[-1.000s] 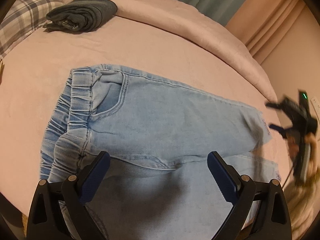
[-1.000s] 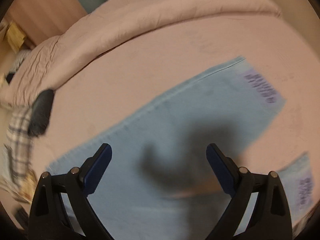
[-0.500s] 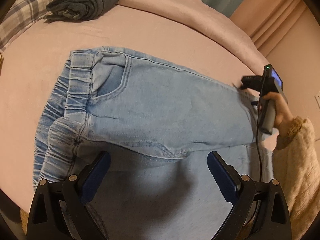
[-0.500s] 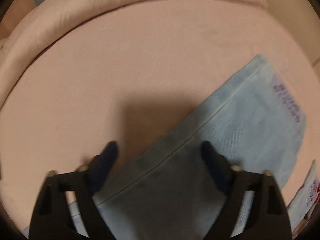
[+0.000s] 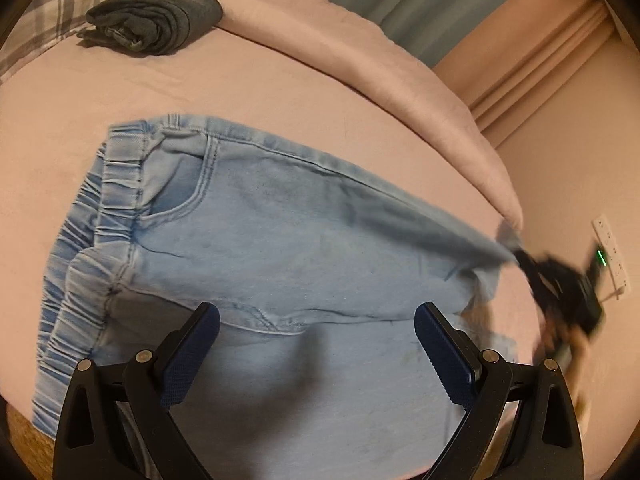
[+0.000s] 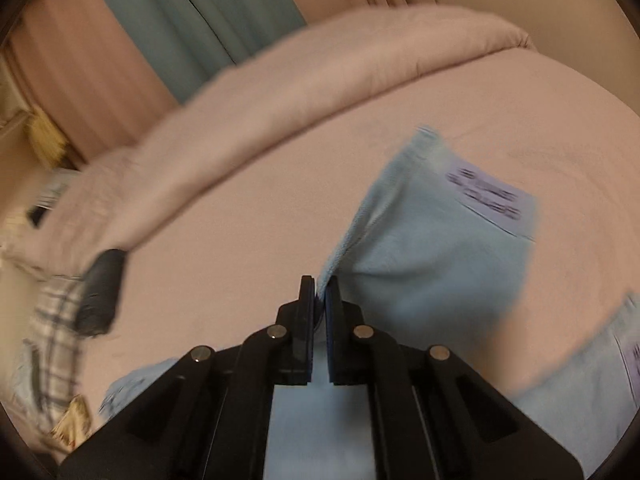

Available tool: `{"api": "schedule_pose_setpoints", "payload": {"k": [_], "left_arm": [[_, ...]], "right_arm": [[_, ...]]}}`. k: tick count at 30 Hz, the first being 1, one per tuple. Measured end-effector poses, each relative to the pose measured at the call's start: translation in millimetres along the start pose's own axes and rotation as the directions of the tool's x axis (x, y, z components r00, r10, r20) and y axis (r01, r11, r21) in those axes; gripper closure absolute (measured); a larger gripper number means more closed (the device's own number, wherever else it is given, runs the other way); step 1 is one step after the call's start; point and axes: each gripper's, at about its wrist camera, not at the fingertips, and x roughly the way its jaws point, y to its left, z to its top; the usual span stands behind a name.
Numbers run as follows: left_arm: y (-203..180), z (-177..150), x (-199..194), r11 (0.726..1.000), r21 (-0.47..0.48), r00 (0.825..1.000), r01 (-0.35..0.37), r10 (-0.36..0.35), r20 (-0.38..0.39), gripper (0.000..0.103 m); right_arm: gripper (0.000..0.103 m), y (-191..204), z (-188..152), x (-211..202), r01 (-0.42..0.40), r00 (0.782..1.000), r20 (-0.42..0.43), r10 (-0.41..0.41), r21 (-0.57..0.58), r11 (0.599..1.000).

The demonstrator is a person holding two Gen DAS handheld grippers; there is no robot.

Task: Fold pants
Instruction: 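Carry the hem over toward the waistband with the right gripper while the left grasps the waistband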

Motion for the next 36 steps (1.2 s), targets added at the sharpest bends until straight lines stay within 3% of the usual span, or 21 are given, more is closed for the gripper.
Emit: {"api": "schedule_pose_setpoints", "payload": {"k": [4, 7, 11, 19, 21, 22, 23, 25, 26, 27, 28, 29, 34, 36], "left_arm": [[-4, 5, 14, 0.999, -0.038, 1.000, 0.008, -0.009, -0.029, 0.005], [-7, 14, 21, 0.996, -0.083, 0.999, 0.038, -0.040, -0.016, 0.005], [-12, 34, 36, 0.994, -0.112, 1.000, 0.006, -0.006, 0.001, 0.005], [-3, 79, 75, 0.980, -0.183, 0.997, -0.077, 0.070, -0.044, 0.005], [3, 87, 86, 0.976, -0.196, 0.993, -0.096, 0.082, -0.080, 0.005], [8, 90, 93, 0.971, -0.210, 0.991, -0.110, 0.091, -0.097, 0.005], [12, 92, 97, 0.967, -0.226, 0.989, -0.119, 0.096, -0.109, 0.005], [24, 93, 108, 0.954, -0.269, 0.987, -0.131, 0.098, -0.130, 0.015], [25, 94, 108, 0.951, -0.267, 0.984, -0.153, 0.123, -0.127, 0.035], [26, 94, 106, 0.950, -0.254, 0.980, -0.183, 0.157, -0.118, 0.067], [26, 93, 102, 0.956, -0.237, 0.983, -0.174, 0.154, -0.102, 0.085], [27, 91, 100, 0.962, -0.235, 0.988, -0.137, 0.116, -0.102, 0.093], [20, 71, 60, 0.981, -0.190, 0.999, -0.026, 0.020, -0.035, 0.094], [14, 63, 37, 0.990, -0.141, 1.000, 0.029, -0.028, 0.005, 0.094]], "right_arm": [[0.098, -28, -55, -42, 0.029, 1.000, -0.002, -0.029, 0.058, 0.998], [0.098, -49, -87, -37, 0.068, 0.996, -0.064, -0.063, 0.075, 0.995], [0.099, -75, -92, -4, 0.090, 0.986, -0.150, -0.071, 0.123, 0.988], [0.095, -91, -88, -6, 0.062, 0.988, -0.149, -0.037, 0.174, 0.983], [0.092, -96, -85, -11, 0.034, 0.991, -0.133, -0.008, 0.199, 0.979], [0.085, -101, -82, -13, 0.031, 0.992, -0.127, -0.004, 0.212, 0.977], [0.069, -106, -81, -16, 0.036, 0.993, -0.121, -0.009, 0.220, 0.975], [0.054, -117, -76, -20, 0.043, 0.995, -0.099, -0.020, 0.239, 0.970], [0.054, -120, -74, -20, 0.044, 0.995, -0.096, -0.021, 0.245, 0.969], [0.054, -126, -70, -17, 0.041, 0.995, -0.096, -0.017, 0.255, 0.966], [0.054, -131, -67, -14, 0.046, 0.995, -0.098, -0.020, 0.271, 0.962], [0.054, -136, -63, -11, 0.054, 0.995, -0.097, -0.026, 0.287, 0.956], [0.058, -164, -40, 7, 0.047, 0.997, -0.077, -0.021, 0.350, 0.935], [0.070, -168, -32, 11, 0.042, 0.998, -0.058, -0.023, 0.362, 0.931]]}}
